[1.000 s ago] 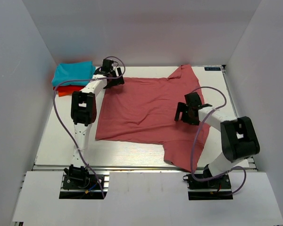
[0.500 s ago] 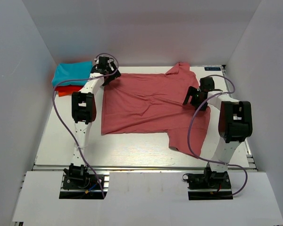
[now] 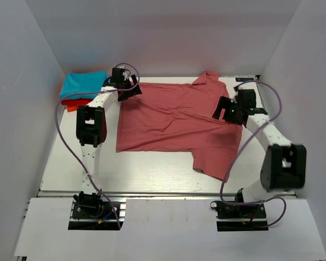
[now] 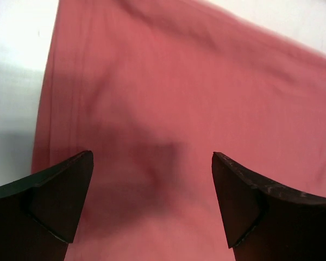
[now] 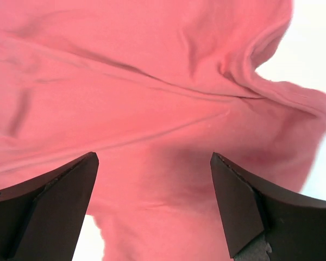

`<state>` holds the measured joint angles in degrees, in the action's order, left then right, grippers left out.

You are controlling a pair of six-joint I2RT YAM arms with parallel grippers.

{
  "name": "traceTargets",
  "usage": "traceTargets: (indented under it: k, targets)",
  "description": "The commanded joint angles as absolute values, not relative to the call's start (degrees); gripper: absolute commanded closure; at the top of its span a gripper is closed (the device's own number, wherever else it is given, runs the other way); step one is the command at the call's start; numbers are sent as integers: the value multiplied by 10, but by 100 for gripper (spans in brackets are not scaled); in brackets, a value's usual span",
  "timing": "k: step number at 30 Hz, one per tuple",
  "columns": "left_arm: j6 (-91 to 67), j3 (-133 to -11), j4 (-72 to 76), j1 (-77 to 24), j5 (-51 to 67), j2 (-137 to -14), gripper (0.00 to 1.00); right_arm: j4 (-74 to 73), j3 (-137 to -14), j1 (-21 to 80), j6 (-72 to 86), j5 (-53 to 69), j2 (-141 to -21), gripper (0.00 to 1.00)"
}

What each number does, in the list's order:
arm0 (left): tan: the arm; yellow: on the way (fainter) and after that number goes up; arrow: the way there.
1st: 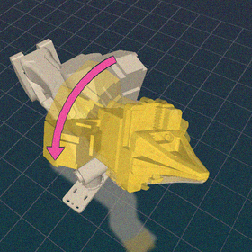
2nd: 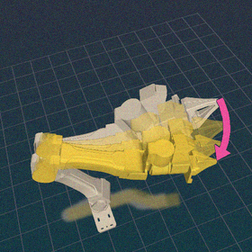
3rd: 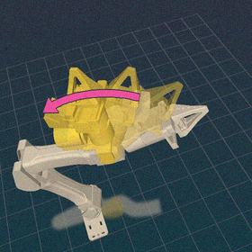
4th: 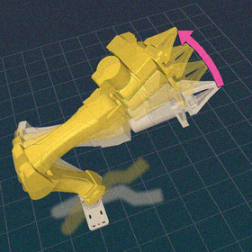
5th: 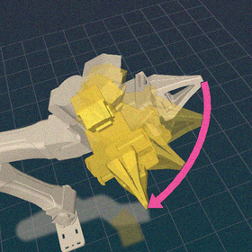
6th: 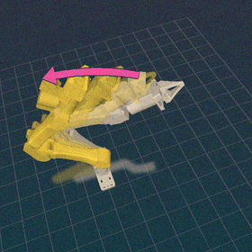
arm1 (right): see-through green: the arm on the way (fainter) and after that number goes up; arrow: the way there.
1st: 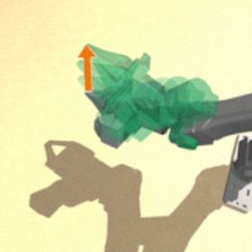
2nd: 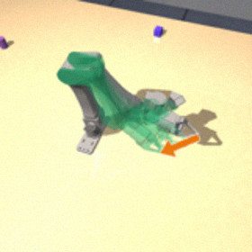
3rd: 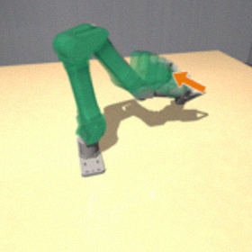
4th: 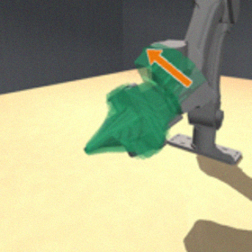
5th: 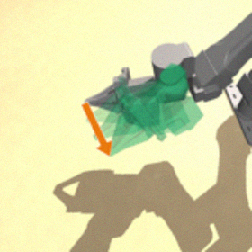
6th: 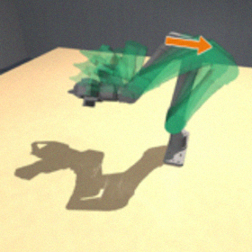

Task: Fold and stack the t-shirts
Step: Flatten out the tshirt, then grap the side of the flattened tshirt closest away from the robot with both arms

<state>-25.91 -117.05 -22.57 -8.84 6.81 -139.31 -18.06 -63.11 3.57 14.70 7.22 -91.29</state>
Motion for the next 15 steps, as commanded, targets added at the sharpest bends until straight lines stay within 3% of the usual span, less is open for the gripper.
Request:
traceTargets:
  k: [1,3,7,12,15]
  targets:
    - [-216,-1089,-275,-96,37,-1208,0,-185,-590,45,192,20,-811,10]
    - [-221,-1031,-323,-96,-5,-1150,0,-220,-547,43,248,-27,-748,10]
    - [-277,-783,-354,-96,-83,-986,0,-274,-485,43,286,-47,-677,10]
    - [-324,-531,-336,-96,-98,-773,0,-316,-413,43,308,-33,-589,10]
    - [-340,-447,-330,-96,-86,-718,0,-333,-385,43,309,-33,-558,10]
